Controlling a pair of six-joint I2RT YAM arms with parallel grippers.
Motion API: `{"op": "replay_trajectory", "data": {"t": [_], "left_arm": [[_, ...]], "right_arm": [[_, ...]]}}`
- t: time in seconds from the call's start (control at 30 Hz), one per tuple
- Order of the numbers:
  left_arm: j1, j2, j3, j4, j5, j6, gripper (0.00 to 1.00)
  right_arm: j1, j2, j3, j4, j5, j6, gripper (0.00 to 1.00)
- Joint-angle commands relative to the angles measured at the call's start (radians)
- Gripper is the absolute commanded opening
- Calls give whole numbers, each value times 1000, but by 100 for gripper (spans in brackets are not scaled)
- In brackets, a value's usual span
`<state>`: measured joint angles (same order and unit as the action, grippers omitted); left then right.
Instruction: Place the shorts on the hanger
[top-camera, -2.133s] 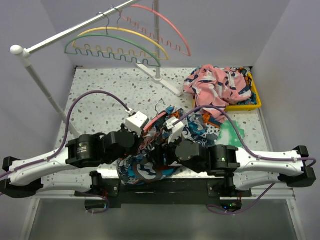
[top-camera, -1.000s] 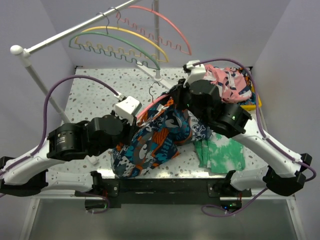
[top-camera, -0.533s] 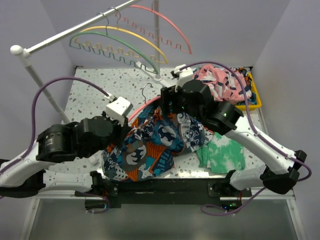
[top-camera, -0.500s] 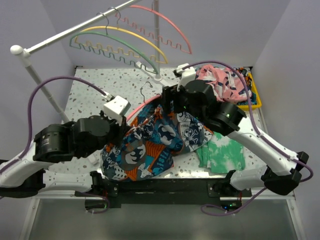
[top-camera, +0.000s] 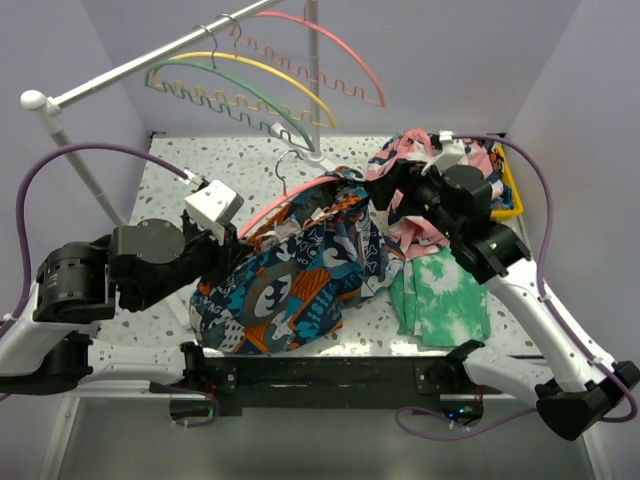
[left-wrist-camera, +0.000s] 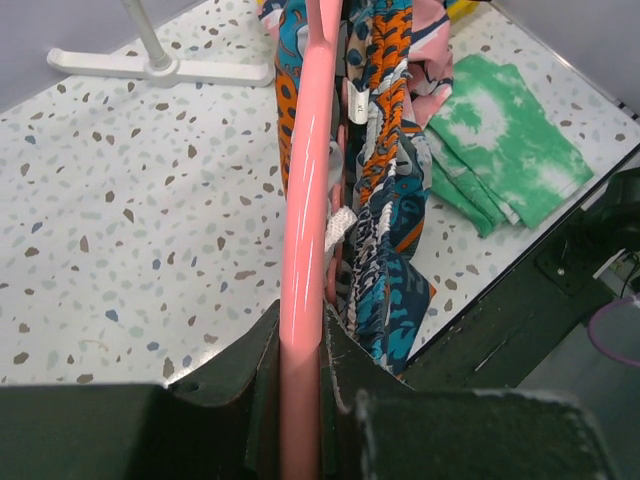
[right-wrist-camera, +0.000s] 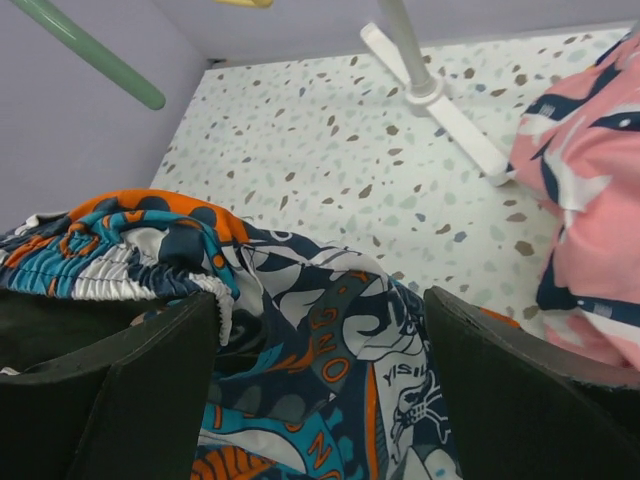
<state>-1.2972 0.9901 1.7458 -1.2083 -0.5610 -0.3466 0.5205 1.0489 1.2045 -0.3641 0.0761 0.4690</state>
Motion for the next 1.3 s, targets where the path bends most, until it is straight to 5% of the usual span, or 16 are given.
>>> {"op": "replay_trajectory", "data": {"t": [0.0, 0.27, 0.43, 0.6, 0.67, 0.8, 0.9, 1.03, 1.27], "left_arm": [[1, -54, 60, -20, -36, 24, 0], [1, -45, -20, 35, -36, 40, 0], [1, -33, -37, 62, -37, 49, 0], [1, -19, -39, 65, -33, 54, 0], [1, -18, -31, 64, -34, 51, 0], [1, -37, -12, 58, -19, 46, 0], [1, -56, -11, 55, -13, 47, 0], [1, -65, 6, 52, -8, 46, 0], [1, -122, 83, 64, 62, 90, 0]], "right_arm": [[-66, 3, -56, 134, -48, 45, 82], [-18, 43, 30, 157, -239, 97, 40], [125, 79, 108, 102, -165, 65, 15], [237, 157, 242, 58, -141, 23, 8], [253, 166, 285, 13, -78, 4, 15], [243, 53, 204, 11, 82, -56, 74], [236, -2, 168, 39, 83, -102, 90], [204, -29, 161, -2, 226, -76, 94], [6, -53, -124, 100, 122, 88, 86]]}}
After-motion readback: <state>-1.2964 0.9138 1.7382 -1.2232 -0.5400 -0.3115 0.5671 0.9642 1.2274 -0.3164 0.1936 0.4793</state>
